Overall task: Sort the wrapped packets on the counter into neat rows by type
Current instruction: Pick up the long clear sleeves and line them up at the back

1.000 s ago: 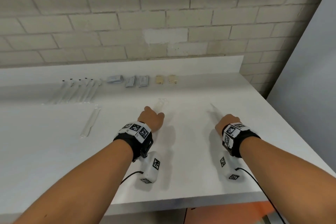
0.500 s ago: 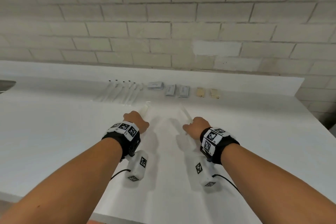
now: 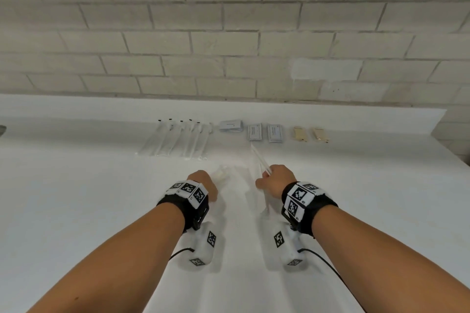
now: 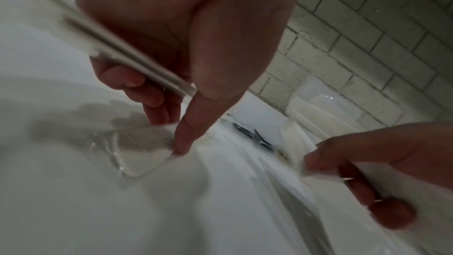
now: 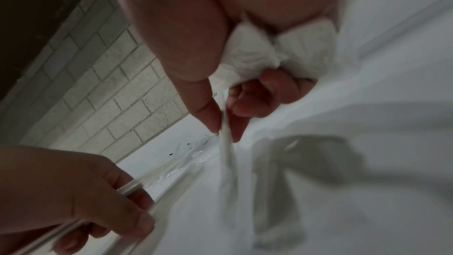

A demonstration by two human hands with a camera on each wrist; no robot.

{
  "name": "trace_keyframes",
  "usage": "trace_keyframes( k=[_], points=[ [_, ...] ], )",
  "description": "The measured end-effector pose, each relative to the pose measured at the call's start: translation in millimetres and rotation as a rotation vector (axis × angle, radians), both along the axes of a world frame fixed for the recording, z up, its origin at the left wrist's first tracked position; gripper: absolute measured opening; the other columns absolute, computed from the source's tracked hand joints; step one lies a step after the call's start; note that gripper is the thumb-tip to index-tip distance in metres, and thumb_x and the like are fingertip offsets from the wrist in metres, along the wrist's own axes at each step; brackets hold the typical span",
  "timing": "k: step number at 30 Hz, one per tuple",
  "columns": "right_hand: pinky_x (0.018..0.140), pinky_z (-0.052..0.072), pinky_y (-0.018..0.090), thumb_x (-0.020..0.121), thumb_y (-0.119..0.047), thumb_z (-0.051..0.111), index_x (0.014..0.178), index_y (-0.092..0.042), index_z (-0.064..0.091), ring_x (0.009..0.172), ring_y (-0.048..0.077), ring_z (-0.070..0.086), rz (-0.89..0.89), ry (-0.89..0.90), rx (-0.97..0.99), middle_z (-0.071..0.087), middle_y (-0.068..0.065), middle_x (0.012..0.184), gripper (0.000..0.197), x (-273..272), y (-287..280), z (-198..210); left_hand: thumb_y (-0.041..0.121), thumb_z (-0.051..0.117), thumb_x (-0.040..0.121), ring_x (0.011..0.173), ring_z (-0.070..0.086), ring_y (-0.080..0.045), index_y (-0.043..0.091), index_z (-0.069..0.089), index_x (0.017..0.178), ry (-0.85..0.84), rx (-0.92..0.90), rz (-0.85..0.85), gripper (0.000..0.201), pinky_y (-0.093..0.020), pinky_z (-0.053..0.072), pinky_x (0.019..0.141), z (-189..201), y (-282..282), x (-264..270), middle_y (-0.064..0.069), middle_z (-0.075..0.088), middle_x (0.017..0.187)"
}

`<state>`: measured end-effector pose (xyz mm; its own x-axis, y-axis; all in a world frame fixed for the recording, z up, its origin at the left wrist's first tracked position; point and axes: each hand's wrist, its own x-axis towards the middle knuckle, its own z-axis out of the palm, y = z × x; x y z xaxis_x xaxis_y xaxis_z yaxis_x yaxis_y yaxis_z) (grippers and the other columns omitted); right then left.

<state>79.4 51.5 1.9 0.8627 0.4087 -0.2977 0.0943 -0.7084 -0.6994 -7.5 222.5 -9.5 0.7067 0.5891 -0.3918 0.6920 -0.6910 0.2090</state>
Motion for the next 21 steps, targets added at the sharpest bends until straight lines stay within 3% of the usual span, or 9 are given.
trace_keyframes(
  k=[2,4,7,9,11,13,16,21],
  points=[
    [0.051,0.033,0.022,0.081,-0.021,0.064,0.063,-0.016,0.04,0.054,0.013,0.041,-0.001,0.0,0.01,0.044,-0.002,0.063,0.03,-1.9,0.8,-1.2,0.016,0.063,0.086,0.08,0.054,-0.018,0.012,0.061,0.076,0.0,-0.019,-0.053,0.011,-0.021,0.044,0.071,-2.6,-1.6,4.1,-0.001,0.054,0.074],
    [0.051,0.034,0.023,0.085,-0.027,0.059,0.065,-0.015,0.042,0.056,0.015,0.044,-0.029,0.022,0.021,0.046,-0.001,0.066,0.028,-1.2,-1.2,-1.5,0.014,0.058,0.089,0.082,0.053,-0.019,0.009,0.054,0.069,-0.009,-0.034,-0.08,0.021,-0.022,0.042,0.071,-1.3,-8.4,11.4,0.0,0.049,0.068],
    [0.059,0.045,0.028,0.086,-0.021,0.054,0.09,-0.005,0.055,0.066,0.023,0.056,-0.138,0.099,0.136,0.065,0.011,0.083,0.016,2.8,-11.3,1.0,0.017,0.065,0.081,0.075,0.056,-0.021,0.011,0.046,0.06,-0.069,-0.13,-0.079,0.029,-0.024,0.043,0.062,4.2,-23.4,26.0,0.0,0.049,0.062],
    [0.061,0.048,0.032,0.086,-0.015,0.051,0.102,-0.001,0.055,0.062,0.023,0.058,-0.209,0.166,0.222,0.065,0.012,0.084,0.021,7.8,-23.1,3.7,0.018,0.065,0.08,0.067,0.052,-0.019,0.012,0.045,0.061,-0.172,-0.197,-0.074,0.028,-0.021,0.038,0.052,7.9,-35.3,35.4,0.001,0.047,0.062],
    [0.057,0.048,0.03,0.087,-0.016,0.052,0.098,-0.003,0.052,0.061,0.023,0.06,-0.225,0.145,0.207,0.059,0.008,0.08,0.017,16.4,-39.4,7.9,0.015,0.062,0.082,0.059,0.046,-0.016,0.012,0.042,0.059,-0.272,-0.265,-0.063,0.03,-0.021,0.031,0.047,12.4,-51.0,46.6,0.001,0.043,0.061],
    [0.055,0.046,0.029,0.086,-0.018,0.056,0.083,-0.008,0.049,0.066,0.028,0.061,-0.251,0.107,0.174,0.053,0.006,0.075,0.013,29.9,-60.7,13.1,0.01,0.058,0.082,0.053,0.04,-0.015,0.012,0.037,0.054,-0.352,-0.347,-0.053,0.035,-0.022,0.029,0.047,15.8,-69.7,62.2,0.0,0.04,0.057],
    [0.052,0.037,0.025,0.083,-0.022,0.063,0.062,-0.013,0.04,0.061,0.022,0.053,-0.259,0.028,0.056,0.047,0.002,0.063,0.032,55.9,-102.1,18.8,0.008,0.054,0.082,0.054,0.041,-0.018,0.01,0.04,0.055,-0.418,-0.444,-0.059,0.031,-0.024,0.031,0.05,18.9,-102.9,88.5,-0.002,0.04,0.056],
    [0.047,0.029,0.025,0.082,-0.021,0.06,0.054,-0.015,0.036,0.048,0.016,0.037,-0.358,0.036,0.061,0.039,0.0,0.055,0.037,108.1,-179.1,19.9,0.01,0.053,0.082,0.056,0.044,-0.021,0.012,0.04,0.056,-0.487,-0.498,-0.093,0.03,-0.026,0.034,0.053,13.4,-169.4,140.4,-0.001,0.042,0.056]
  ],
)
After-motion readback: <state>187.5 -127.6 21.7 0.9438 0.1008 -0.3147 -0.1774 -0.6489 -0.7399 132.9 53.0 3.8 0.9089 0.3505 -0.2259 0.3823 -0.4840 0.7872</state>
